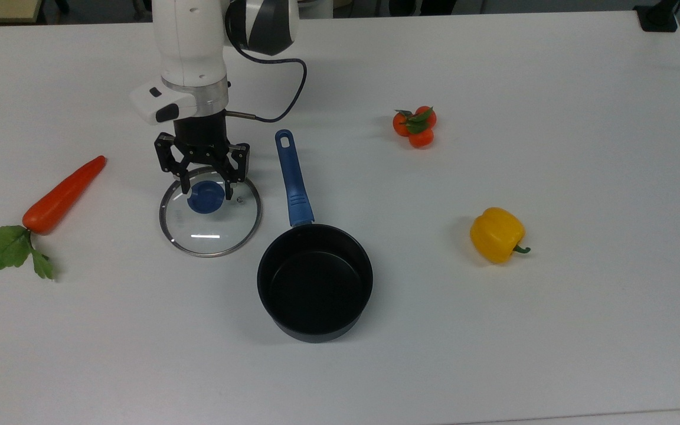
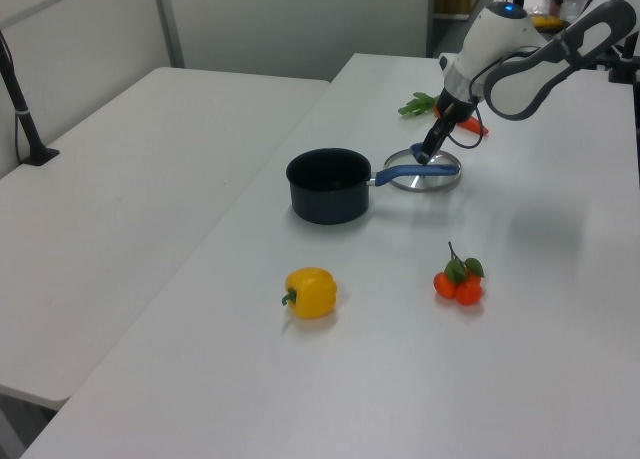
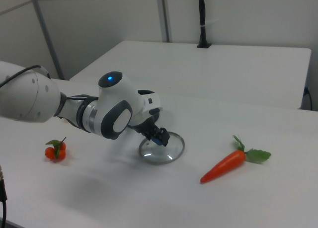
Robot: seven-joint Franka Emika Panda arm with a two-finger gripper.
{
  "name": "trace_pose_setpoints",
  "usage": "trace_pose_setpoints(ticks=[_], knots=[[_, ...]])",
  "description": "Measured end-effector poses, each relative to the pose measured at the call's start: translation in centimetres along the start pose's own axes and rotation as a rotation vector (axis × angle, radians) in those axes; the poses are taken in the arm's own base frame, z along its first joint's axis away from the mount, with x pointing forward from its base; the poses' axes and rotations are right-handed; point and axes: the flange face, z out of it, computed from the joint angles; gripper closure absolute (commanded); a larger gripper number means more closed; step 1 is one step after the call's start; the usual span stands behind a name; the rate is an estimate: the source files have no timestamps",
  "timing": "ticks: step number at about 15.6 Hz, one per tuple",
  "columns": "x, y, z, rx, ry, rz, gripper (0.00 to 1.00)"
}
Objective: Close lid
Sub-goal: 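Close the gripper on the blue knob of the glass lid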
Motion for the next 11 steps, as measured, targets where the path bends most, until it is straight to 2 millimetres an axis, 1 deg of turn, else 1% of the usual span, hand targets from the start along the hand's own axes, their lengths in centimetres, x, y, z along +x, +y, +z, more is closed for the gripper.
trace_pose_setpoints(ticks=[6,11], knots=[[1.05,-0.19,-0.68,0.002,0.024,0.093,0.25],[0.88,-0.86,-0.14,0.007,0.016,0.101,0.25]])
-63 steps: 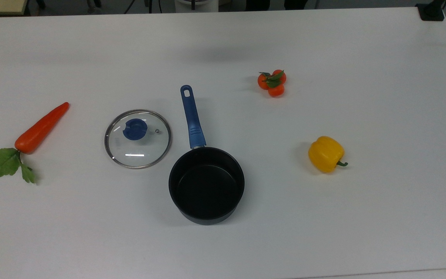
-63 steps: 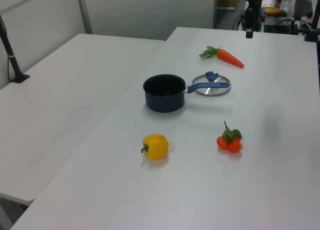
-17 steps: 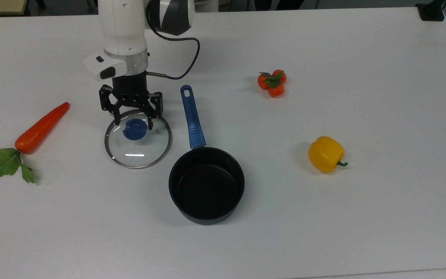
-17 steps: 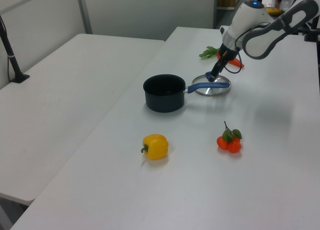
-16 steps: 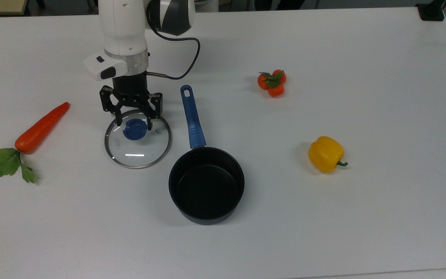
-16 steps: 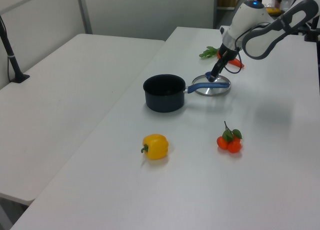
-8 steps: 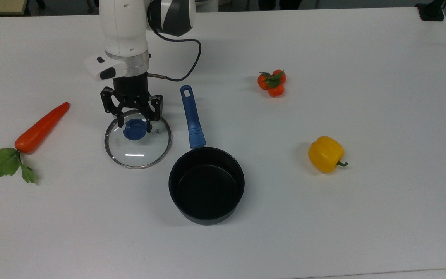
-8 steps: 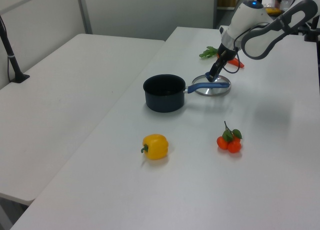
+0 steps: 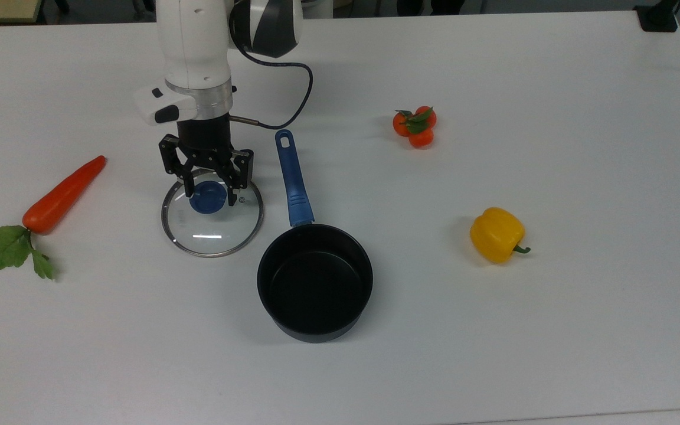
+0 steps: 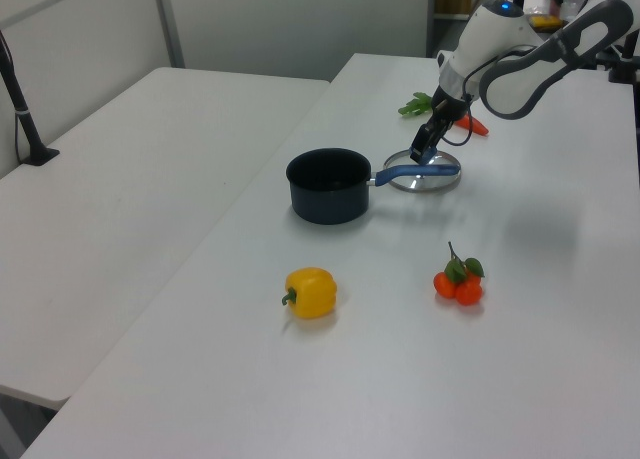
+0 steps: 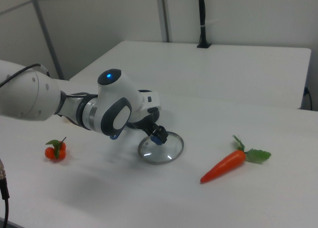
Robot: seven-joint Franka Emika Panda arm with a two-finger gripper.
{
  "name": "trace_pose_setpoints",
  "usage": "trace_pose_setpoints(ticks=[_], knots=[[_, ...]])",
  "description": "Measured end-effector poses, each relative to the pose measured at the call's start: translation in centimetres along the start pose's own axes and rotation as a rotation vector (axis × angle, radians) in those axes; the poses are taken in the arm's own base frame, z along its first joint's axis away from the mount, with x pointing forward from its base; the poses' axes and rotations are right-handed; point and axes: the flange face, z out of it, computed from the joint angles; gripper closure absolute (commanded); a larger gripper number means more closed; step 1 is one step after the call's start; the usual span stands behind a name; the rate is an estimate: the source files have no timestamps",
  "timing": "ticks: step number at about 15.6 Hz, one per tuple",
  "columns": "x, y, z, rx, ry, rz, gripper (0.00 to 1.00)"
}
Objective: Close lid
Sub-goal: 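Close the gripper on the blue knob of the glass lid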
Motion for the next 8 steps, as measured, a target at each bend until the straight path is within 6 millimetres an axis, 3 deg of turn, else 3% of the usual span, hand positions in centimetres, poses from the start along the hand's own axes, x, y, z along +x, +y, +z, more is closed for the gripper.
trace_pose_setpoints(ticks=[3,8], knots=[[-0.08,0.00,0.17,0.000,-0.003,0.001,0.28],[-0.06,-0.01,0.17,0.000,-0.003,0.000,0.51]])
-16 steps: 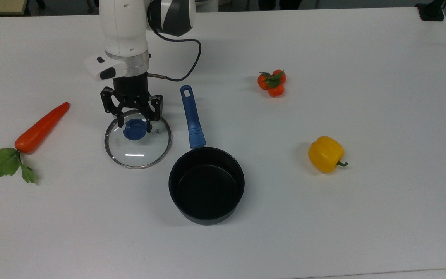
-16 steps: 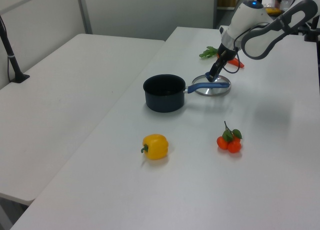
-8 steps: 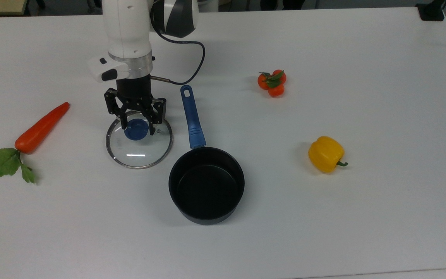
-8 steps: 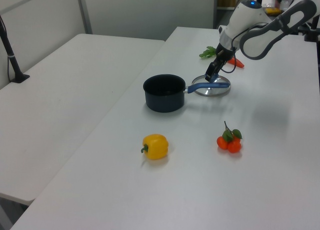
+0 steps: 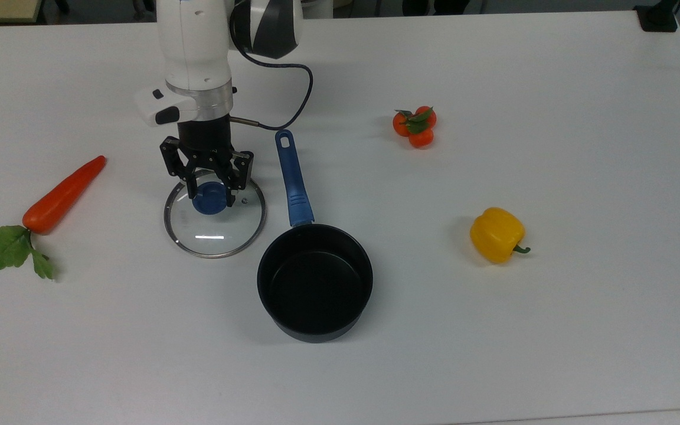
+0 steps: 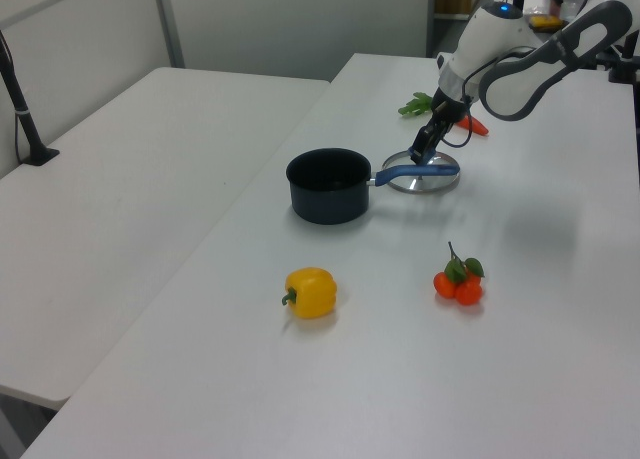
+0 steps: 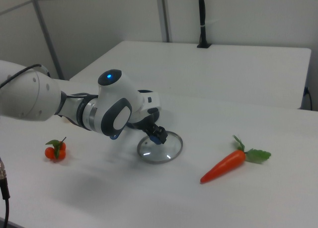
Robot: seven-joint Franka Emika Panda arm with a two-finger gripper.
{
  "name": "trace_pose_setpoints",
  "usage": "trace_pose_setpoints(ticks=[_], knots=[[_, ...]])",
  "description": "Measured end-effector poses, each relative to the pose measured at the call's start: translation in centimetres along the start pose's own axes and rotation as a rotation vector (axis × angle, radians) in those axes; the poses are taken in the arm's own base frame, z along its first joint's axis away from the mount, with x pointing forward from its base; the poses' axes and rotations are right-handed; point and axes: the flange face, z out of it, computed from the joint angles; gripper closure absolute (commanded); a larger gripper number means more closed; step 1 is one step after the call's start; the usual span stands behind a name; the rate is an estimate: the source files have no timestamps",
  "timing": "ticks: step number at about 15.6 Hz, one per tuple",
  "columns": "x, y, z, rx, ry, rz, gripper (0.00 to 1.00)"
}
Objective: Close lid
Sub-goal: 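Close the gripper on the blue knob of the glass lid, then lift the glass lid and carry it over the black saucepan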
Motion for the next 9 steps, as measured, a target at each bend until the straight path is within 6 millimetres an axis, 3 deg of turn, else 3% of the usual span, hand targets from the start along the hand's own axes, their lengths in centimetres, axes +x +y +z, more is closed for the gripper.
trace_pose_setpoints(ticks=[2,9], knots=[[0.1,0.0,0.0,0.000,0.001,0.000,0.58],[1.1,0.4,-0.7,-0.004,0.016,0.006,0.59]])
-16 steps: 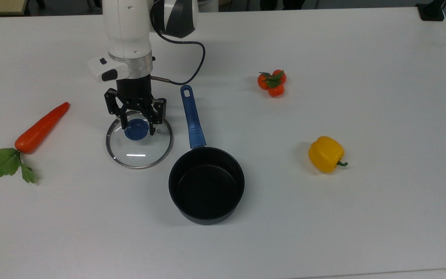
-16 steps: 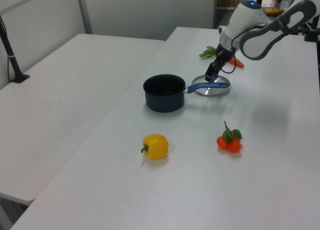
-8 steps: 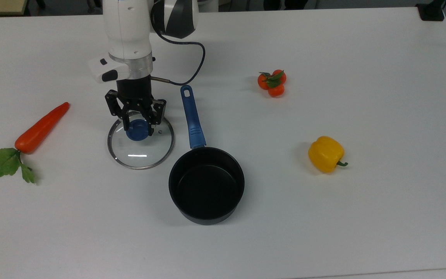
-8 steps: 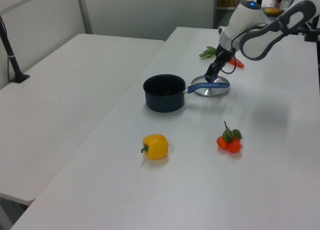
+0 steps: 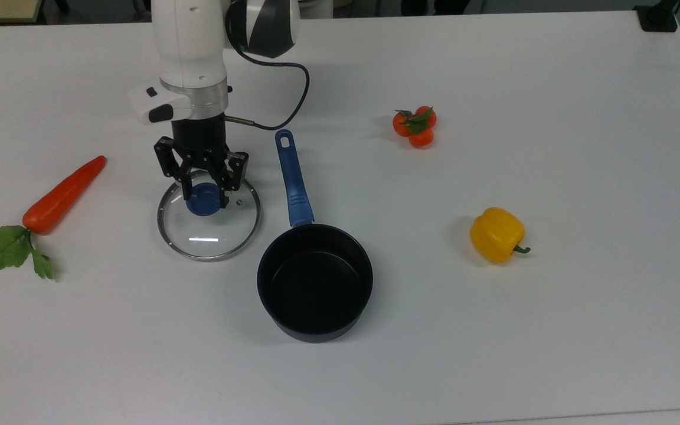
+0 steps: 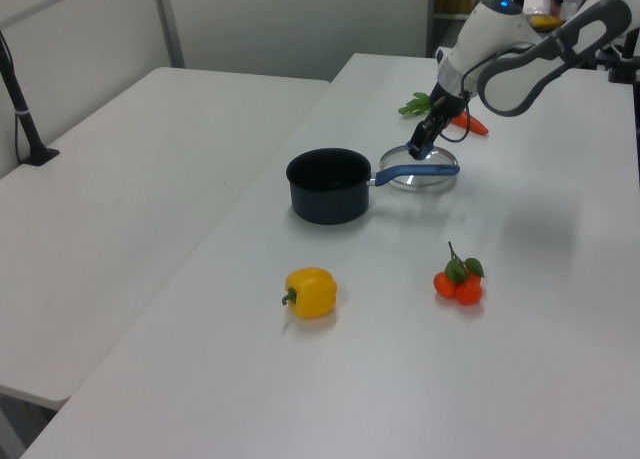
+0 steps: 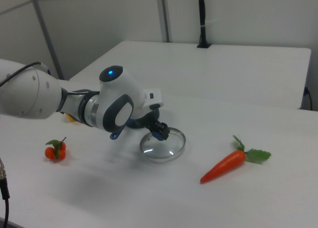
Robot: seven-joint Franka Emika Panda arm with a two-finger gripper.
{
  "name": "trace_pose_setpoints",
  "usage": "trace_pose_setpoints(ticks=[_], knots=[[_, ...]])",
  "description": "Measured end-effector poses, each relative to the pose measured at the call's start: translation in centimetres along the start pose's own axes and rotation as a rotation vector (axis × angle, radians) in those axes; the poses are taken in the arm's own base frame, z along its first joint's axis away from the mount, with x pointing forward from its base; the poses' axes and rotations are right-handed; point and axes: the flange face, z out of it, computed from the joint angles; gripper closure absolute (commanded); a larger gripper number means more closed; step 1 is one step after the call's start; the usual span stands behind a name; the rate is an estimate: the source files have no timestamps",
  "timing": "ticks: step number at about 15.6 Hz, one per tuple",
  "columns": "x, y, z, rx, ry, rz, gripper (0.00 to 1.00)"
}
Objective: Close lid
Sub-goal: 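Lift the glass lid and carry it over the black saucepan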
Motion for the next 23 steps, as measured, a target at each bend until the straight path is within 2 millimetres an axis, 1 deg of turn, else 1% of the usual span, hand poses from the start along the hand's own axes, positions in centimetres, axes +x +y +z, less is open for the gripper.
trace_pose_setpoints(ticks=[3,7,9,10,11,13,15,19,23], knots=[[2.1,0.4,-1.5,-0.011,-0.030,0.008,0.59],[5.8,0.4,-4.9,-0.021,-0.048,0.012,0.59],[7.6,-0.2,-6.8,-0.022,-0.052,0.007,0.59],[8.4,-0.9,-7.7,-0.018,-0.046,-0.003,0.59],[9.1,-2.1,-8.4,-0.011,-0.036,-0.017,0.59],[10.0,-4.6,-8.7,0.006,-0.020,-0.047,0.59],[10.4,-6.9,-8.2,0.021,-0.013,-0.074,0.59],[11.0,-10.8,-7.3,0.047,-0.002,-0.119,0.59],[10.7,-14.7,-6.5,0.071,0.000,-0.164,0.59]])
